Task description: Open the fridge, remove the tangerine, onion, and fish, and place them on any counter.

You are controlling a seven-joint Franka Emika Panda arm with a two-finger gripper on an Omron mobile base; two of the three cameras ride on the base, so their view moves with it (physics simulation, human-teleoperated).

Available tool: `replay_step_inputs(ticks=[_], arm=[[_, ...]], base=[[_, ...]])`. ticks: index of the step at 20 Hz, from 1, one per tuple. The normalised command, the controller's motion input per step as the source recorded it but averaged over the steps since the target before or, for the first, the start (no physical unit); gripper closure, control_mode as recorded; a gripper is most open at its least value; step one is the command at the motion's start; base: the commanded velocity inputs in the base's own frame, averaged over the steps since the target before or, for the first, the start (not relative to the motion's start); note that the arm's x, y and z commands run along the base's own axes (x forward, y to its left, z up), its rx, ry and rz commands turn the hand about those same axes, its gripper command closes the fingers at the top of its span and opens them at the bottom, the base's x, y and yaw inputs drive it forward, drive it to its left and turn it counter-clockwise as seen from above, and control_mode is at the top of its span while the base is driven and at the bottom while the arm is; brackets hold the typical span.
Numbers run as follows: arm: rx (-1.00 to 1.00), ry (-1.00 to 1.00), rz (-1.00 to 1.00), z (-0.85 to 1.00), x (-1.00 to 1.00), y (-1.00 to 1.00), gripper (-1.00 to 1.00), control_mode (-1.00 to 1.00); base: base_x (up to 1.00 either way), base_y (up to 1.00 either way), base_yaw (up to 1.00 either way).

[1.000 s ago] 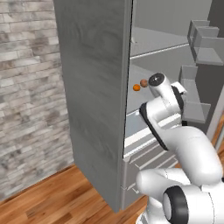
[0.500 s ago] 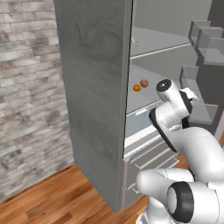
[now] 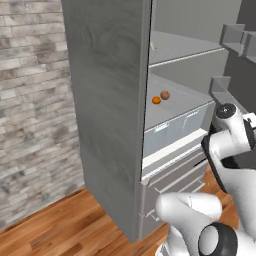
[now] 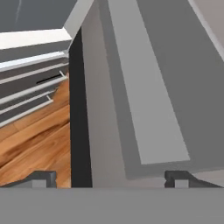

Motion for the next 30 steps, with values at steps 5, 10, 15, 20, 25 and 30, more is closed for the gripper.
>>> replay_step_inputs(ticks=[5, 10, 15, 20, 25, 30], arm=[[0.17, -0.07, 0.0, -0.04, 0.15, -1.0, -1.0, -1.0], [0.24, -0.01, 0.01, 0.0, 0.9, -1.0, -1.0, -1.0], [0.13, -0.09, 0.02, 0.03, 0.39, -0.4, -1.0, -1.0], [-0.04, -0.13, 0.0, 0.24, -0.93, 1.0, -1.0, -1.0], [-0.02, -0.05, 0.0, 0.43, -0.22, 1.0, -1.0, -1.0], [0.0, -0.06, 0.0, 0.33, 0.31, 1.0, -1.0, -1.0]], base=[[0.0, 0.0, 0.0], [0.0, 0.0, 0.0], [0.0, 0.0, 0.0], [0.0, 0.0, 0.0], [0.0, 0.0, 0.0], [0.0, 0.0, 0.0]])
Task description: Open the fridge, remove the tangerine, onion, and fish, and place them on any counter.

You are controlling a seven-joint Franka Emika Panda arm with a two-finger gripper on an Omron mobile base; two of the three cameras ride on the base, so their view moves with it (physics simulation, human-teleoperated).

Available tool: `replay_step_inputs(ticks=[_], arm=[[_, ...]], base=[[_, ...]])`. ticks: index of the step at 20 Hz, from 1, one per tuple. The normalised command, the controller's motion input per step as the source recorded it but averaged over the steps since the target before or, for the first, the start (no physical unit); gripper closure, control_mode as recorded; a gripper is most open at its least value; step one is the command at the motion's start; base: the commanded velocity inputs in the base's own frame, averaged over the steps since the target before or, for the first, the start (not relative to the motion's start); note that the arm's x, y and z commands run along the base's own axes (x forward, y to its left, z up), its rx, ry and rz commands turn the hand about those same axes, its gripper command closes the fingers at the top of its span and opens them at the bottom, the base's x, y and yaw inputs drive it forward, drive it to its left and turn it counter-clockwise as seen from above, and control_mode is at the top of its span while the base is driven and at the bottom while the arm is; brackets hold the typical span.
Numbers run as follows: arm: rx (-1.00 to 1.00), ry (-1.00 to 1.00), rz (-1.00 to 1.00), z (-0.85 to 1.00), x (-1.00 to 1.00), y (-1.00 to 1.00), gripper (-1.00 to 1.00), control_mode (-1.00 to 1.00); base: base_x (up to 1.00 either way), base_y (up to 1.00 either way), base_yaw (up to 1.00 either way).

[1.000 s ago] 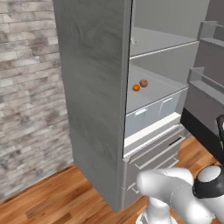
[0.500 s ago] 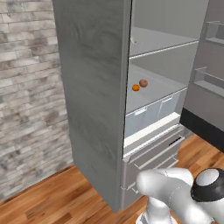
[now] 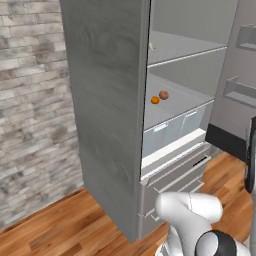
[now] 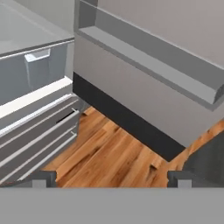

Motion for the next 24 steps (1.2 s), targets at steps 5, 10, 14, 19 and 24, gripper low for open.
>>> replay_step_inputs(ticks=[5, 10, 14, 19, 24], arm=[[0.0, 0.0, 0.0, 0.02, 0.33, 1.0, -1.0, -1.0], [0.0, -0.02, 0.01, 0.0, 0.05, 0.88, -1.0, -1.0], [0.0, 0.0, 0.0, 0.0, 0.0, 0.0, -1.0, 1.0], [0.0, 0.0, 0.0, 0.0, 0.0, 0.0, -1.0, 1.0], [0.0, 0.0, 0.0, 0.0, 0.0, 0.0, -1.0, 1.0]], base=[[0.0, 0.0, 0.0], [0.0, 0.0, 0.0], [0.19, -0.33, 0.18], [0.52, -0.8, 0.57], [0.64, -0.4, 0.62]])
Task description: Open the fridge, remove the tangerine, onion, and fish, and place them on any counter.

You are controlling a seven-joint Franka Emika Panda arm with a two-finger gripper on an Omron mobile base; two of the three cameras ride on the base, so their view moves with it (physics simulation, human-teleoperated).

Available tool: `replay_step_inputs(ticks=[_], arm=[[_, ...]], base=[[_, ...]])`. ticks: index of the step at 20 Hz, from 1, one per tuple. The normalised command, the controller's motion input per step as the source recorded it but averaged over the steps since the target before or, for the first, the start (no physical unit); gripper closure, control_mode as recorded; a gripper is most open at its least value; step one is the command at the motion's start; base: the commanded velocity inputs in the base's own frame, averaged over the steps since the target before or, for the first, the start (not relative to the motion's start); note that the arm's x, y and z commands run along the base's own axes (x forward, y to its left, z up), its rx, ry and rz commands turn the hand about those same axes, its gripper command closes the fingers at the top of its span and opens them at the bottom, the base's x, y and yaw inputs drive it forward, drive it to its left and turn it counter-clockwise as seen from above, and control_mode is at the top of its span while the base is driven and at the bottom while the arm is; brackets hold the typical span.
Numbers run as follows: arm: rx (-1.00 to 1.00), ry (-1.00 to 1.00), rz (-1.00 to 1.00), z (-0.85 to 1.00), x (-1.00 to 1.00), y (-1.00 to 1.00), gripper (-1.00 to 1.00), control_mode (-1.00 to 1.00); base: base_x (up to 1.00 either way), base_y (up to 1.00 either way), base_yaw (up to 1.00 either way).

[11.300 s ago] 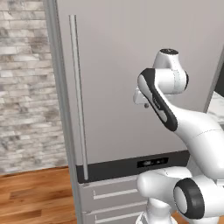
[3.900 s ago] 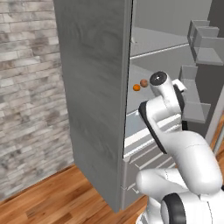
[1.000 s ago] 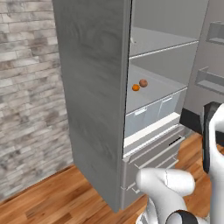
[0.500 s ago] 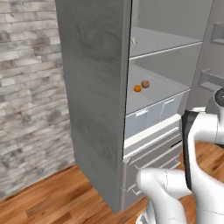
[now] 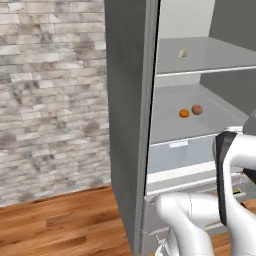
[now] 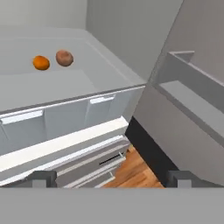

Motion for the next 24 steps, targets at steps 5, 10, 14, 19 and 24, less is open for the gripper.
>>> replay_step_inputs(ticks=[5, 10, 14, 19, 24], arm=[[0.0, 0.0, 0.0, 0.0, 0.0, 0.0, -1.0, 1.0], [0.0, -0.08, 0.01, 0.1, 0.06, -0.13, -1.0, -1.0], [0.06, -0.41, 0.0, 0.71, -0.4, -0.28, -1.0, -1.0], [0.26, -0.36, 0.03, 1.0, -0.03, -0.16, -1.0, -1.0], [0.26, -0.06, 0.09, 1.0, 0.52, 0.16, -1.0, -1.0]], base=[[0.63, -0.37, 0.41], [0.25, -0.06, 0.03], [0.0, 0.0, 0.0], [0.0, 0.0, 0.0], [0.0, 0.0, 0.0]])
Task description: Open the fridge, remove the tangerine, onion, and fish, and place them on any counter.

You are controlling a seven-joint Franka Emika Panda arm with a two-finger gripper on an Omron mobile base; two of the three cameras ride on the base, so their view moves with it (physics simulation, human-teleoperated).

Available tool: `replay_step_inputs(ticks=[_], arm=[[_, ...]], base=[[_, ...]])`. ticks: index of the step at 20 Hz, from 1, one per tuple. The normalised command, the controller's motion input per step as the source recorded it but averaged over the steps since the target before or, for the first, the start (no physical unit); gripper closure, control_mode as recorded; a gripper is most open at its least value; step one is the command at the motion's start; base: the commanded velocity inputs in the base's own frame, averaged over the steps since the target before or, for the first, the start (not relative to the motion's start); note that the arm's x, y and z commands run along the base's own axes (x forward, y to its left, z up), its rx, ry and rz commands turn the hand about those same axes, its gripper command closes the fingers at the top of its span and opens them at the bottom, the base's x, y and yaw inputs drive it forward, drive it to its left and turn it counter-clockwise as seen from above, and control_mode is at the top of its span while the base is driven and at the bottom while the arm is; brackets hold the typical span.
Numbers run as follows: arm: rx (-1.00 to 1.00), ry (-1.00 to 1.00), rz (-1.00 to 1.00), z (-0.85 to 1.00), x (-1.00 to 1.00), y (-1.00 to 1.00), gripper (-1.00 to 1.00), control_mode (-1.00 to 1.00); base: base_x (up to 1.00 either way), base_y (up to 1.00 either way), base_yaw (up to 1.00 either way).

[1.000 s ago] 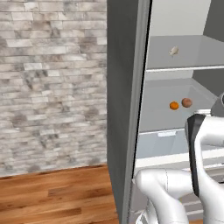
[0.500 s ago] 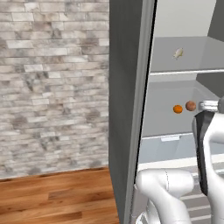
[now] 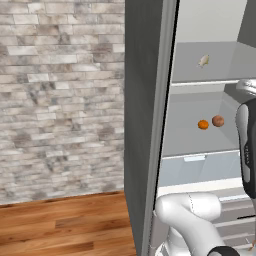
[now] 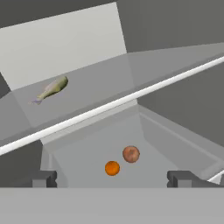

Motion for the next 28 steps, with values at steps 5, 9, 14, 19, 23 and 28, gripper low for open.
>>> replay_step_inputs(ticks=[5, 9, 14, 19, 23, 28], arm=[[0.15, 0.0, 0.06, 0.89, 0.5, 0.28, -1.0, -1.0], [0.15, 0.02, 0.08, 0.65, 0.5, 0.09, -1.0, -1.0], [0.1, 0.11, 0.07, -0.03, 0.95, 0.19, -1.0, -1.0], [0.02, 0.11, 0.08, -0.27, 0.99, 0.28, -1.0, -1.0], [0.0, 0.0, 0.01, -0.09, 0.82, 0.0, -1.0, -1.0], [-0.06, 0.0, 0.0, -0.14, 0.62, 0.0, -1.0, -1.0]], base=[[0.0, 0.0, 0.0], [0.0, 0.0, 0.0], [0.0, 0.0, 0.0], [0.0, 0.0, 0.0], [0.0, 0.0, 0.0], [0.0, 0.0, 0.0]])
